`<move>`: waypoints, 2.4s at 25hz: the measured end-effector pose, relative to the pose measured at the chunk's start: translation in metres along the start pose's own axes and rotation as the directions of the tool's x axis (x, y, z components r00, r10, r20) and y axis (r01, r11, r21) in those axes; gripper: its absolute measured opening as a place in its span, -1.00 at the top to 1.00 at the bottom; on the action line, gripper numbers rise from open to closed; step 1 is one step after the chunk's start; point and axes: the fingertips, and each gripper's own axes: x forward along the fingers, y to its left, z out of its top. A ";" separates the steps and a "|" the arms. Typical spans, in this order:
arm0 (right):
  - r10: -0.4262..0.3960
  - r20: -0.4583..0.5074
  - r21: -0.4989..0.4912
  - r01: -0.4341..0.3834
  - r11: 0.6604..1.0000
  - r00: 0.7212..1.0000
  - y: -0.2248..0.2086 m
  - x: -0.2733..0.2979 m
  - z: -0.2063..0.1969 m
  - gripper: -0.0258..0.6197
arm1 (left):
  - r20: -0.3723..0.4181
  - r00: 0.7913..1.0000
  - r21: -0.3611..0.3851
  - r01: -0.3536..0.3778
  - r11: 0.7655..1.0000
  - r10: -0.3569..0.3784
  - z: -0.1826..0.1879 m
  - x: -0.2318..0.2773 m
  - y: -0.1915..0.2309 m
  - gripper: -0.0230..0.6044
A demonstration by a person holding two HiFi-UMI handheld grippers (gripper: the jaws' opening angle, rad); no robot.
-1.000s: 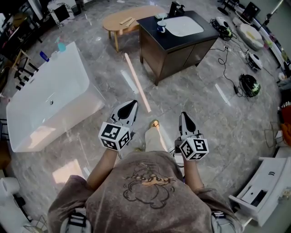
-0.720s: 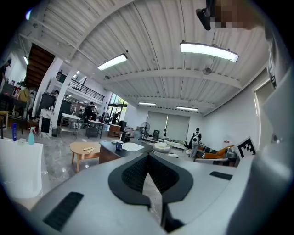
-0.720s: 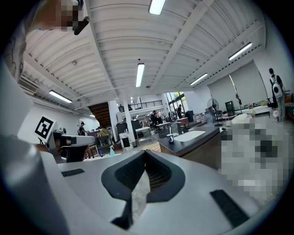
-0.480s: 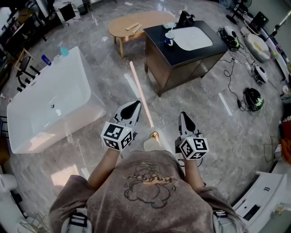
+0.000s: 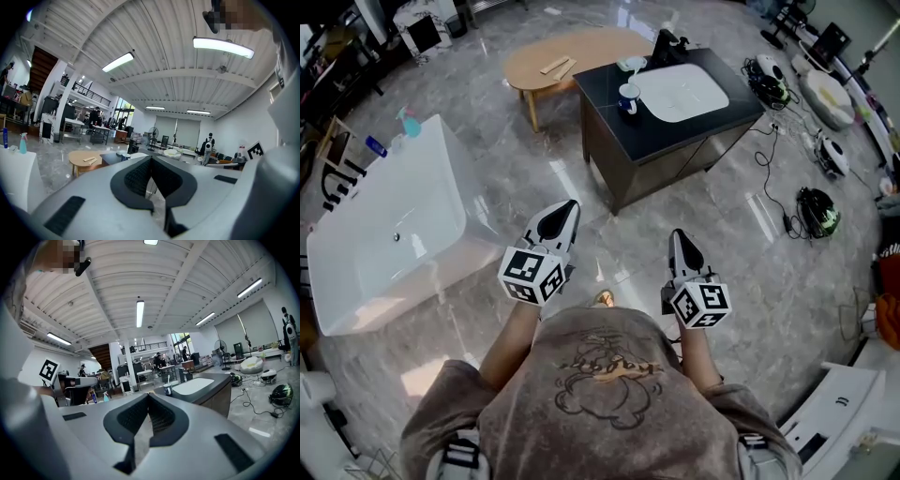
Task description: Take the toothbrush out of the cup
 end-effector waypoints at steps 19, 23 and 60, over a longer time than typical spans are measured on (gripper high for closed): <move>0.022 -0.029 0.031 -0.021 0.999 0.999 -0.079 0.110 0.012 0.91 | -0.026 0.999 0.010 -0.019 1.000 0.019 0.005 0.127 0.044 0.86; 0.022 -0.031 0.029 -0.021 0.999 0.999 -0.083 0.152 0.014 0.91 | -0.036 0.999 -0.013 -0.018 1.000 0.017 0.010 0.158 0.074 0.86; -0.125 0.043 0.039 0.123 0.992 0.991 -0.154 0.416 0.105 0.91 | -0.076 0.973 0.005 0.221 0.975 -0.220 0.080 0.423 0.218 0.86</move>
